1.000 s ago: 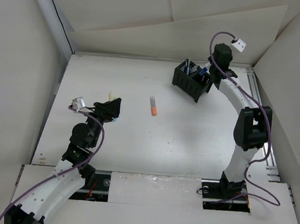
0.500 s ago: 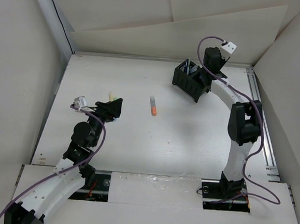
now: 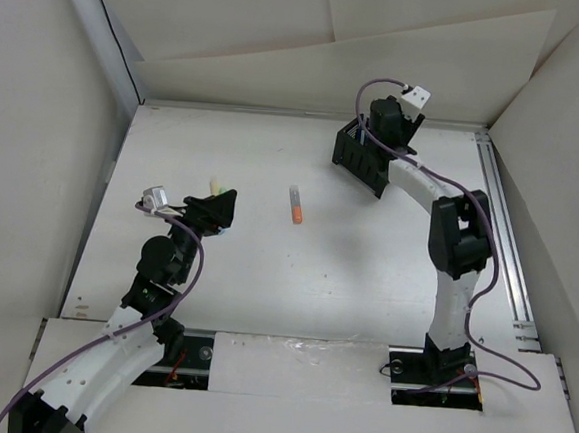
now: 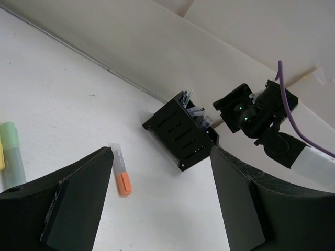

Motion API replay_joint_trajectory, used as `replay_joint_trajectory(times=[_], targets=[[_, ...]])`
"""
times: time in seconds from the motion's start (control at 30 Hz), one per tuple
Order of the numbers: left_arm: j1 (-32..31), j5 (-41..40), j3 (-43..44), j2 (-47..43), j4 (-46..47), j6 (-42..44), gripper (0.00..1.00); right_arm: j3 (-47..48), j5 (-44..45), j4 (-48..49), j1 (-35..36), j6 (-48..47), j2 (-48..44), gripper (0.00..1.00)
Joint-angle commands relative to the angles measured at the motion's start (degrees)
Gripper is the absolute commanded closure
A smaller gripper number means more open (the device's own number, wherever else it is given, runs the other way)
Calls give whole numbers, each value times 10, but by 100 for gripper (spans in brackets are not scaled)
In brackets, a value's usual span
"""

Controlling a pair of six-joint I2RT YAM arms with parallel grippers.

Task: Sort the stationery into containers
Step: Place the stationery in the storage box, then pick up the pen from the center of the board.

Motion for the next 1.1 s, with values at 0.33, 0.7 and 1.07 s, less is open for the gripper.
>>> replay_joint_trajectory(times=[0.33, 0.7, 1.07], targets=[[-1, 19, 2, -6, 41, -6, 28, -85, -116, 2, 34, 2, -194, 59], [-1, 25, 2, -6, 41, -6, 29, -94, -318, -129, 169, 9, -126, 100], [-1, 25, 2, -6, 41, -6, 29, 58, -350, -272, 198, 3, 52, 38]])
